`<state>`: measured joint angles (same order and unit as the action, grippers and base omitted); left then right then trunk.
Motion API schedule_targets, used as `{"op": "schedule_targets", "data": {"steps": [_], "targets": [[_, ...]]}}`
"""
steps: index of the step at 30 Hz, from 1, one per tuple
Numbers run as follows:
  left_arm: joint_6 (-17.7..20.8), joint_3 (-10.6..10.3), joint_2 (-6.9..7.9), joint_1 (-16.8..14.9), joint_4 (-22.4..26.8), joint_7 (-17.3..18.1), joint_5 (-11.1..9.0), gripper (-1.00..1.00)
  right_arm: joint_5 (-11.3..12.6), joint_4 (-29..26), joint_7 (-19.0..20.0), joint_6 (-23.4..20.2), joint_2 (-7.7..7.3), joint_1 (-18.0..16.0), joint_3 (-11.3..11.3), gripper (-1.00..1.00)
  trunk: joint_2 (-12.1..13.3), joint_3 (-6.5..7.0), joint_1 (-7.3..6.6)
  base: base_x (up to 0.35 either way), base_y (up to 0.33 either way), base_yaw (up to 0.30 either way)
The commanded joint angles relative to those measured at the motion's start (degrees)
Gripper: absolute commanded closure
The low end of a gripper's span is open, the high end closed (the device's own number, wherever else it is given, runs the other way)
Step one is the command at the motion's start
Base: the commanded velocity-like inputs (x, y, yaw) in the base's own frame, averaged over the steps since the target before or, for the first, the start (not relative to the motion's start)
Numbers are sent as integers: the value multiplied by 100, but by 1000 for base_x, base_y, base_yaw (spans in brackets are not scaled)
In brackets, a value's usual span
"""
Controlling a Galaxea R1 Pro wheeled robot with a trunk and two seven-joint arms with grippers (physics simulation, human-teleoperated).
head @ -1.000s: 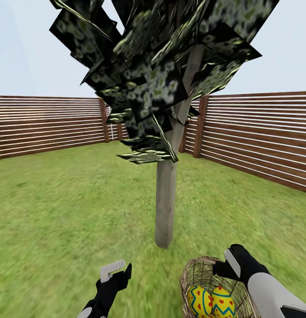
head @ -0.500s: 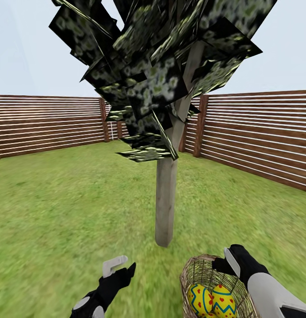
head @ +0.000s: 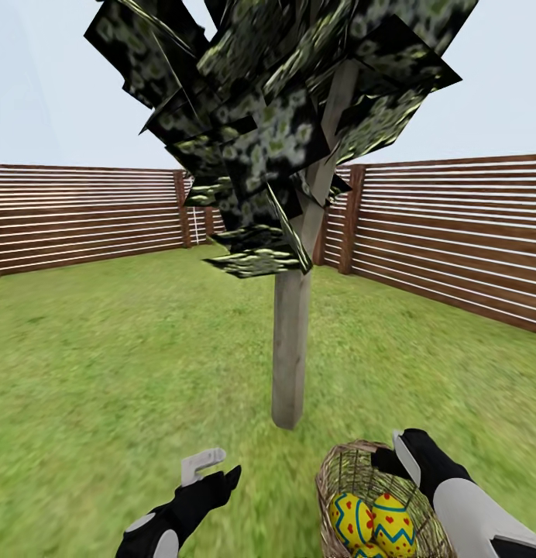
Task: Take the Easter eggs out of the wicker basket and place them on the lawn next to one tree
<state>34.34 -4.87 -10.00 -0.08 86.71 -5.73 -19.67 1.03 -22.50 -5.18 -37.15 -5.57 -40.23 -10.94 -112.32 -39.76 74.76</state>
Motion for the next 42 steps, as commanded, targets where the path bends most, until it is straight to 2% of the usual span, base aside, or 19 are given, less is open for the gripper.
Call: {"op": "schedule_targets", "data": {"steps": [1,14,16,21,23,27,33,37,39,40,42], "targets": [[22,-4,0,-1,10,-55,-64,-100,13,-7,-20,18,3,-2,-23,-100,-44,-23,22,0,0,0],[27,77,5,-1,11,-54,-85,-100,6,1,-23,391,3,-1,-23,-100,-565,-257,308,0,0,0],[41,154,6,-3,14,-34,-164,-100,1,5,-25,476,3,-2,-23,-100,-646,-293,352,0,0,0],[134,310,93,-12,208,-1,-617,-100,-5,1,-27,562,3,-2,-23,-100,-846,-382,462,0,0,0],[283,328,136,-38,377,0,-694,-100,-6,2,-27,574,3,-2,-23,-100,-926,-418,505,0,0,0],[540,341,167,-158,528,-8,-748,-100,-6,1,-27,582,3,-2,-23,-100,-1087,-490,593,0,0,0],[640,374,209,-302,582,-24,-759,-100,-7,-6,-27,589,-11,0,-23,-100,-1327,-598,725,0,0,0],[658,763,487,-358,596,78,-855,-100,-11,-8,-33,606,-14,-2,-23,-100,-1488,-670,813,0,0,0],[655,913,599,-368,599,300,-1082,-100,-13,-9,-35,658,-14,-2,-23,-100,-1568,-706,857,0,0,0],[651,1017,671,-372,600,503,-1275,-100,-14,-9,-35,690,-14,-2,-23,-100,-1608,-724,879,0,0,0],[641,1130,779,-374,599,812,-1510,-100,-16,-5,-36,716,-14,-1,-23,-100,-1688,-759,923,0,0,0]]}}
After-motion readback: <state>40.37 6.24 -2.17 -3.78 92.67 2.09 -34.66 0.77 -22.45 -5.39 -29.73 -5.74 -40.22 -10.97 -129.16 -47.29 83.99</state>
